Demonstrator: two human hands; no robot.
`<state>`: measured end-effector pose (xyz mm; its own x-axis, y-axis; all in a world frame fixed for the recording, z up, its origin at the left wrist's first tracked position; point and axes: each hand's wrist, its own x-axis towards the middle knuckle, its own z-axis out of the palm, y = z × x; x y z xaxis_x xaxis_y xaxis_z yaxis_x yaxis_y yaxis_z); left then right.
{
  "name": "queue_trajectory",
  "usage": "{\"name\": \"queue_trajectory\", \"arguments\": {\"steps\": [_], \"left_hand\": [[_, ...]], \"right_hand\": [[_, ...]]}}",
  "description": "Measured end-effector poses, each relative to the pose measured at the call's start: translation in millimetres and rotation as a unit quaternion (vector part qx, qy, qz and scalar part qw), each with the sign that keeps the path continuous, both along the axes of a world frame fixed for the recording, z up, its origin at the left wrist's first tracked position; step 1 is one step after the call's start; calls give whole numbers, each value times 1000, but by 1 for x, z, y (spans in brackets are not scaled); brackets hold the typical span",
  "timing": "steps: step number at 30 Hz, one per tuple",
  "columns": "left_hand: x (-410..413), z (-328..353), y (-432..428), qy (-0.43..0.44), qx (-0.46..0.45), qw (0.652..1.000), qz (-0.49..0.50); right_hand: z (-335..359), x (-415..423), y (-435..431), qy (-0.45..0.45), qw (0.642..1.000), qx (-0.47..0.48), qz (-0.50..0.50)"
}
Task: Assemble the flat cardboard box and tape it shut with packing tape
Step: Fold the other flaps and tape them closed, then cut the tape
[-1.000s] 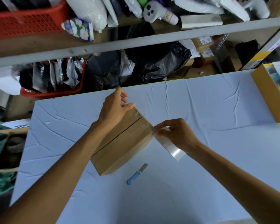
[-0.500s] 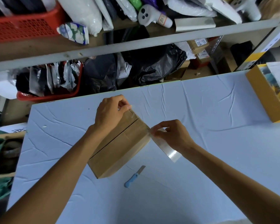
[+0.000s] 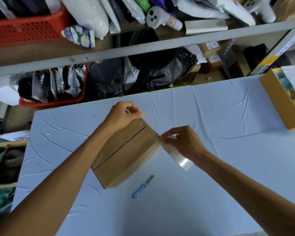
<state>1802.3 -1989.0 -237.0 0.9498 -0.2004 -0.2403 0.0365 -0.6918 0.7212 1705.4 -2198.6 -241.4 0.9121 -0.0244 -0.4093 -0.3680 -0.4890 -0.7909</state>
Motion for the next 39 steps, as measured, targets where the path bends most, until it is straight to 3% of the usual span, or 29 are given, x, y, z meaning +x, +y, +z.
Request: {"name": "queue_trajectory", "arguments": {"steps": [3,8,13,16,18,21,25,29,39], "left_hand": [[2,-4,0,50,-29,998,14],[7,-6,-12,22,6,1000,-12],[12,-11,-14,110,-13,992,54],[7,-8,-20,12,21,999,44],[-1,-6,-19,-72,-14,997,-6],[-10,-3,-10,-84,-44,991,-93],[-12,3,1,-52,3,984,-172],[-22,9,-2,-58,115,960,-248],[-46,2,-12,-179,251,915,-261]], "right_hand": [[-1,0,1,4,1000,-7,4],[0,0,1,9,1000,-22,0],[2,-3,1,20,999,-29,-4],[3,-4,1,12,999,-28,-12],[4,-4,1,8,1000,-26,-16],[5,-4,1,12,1000,-24,-15],[4,-3,2,21,1000,-14,-19],[6,-1,3,23,999,-24,-17],[12,-1,0,46,998,-34,4]]}}
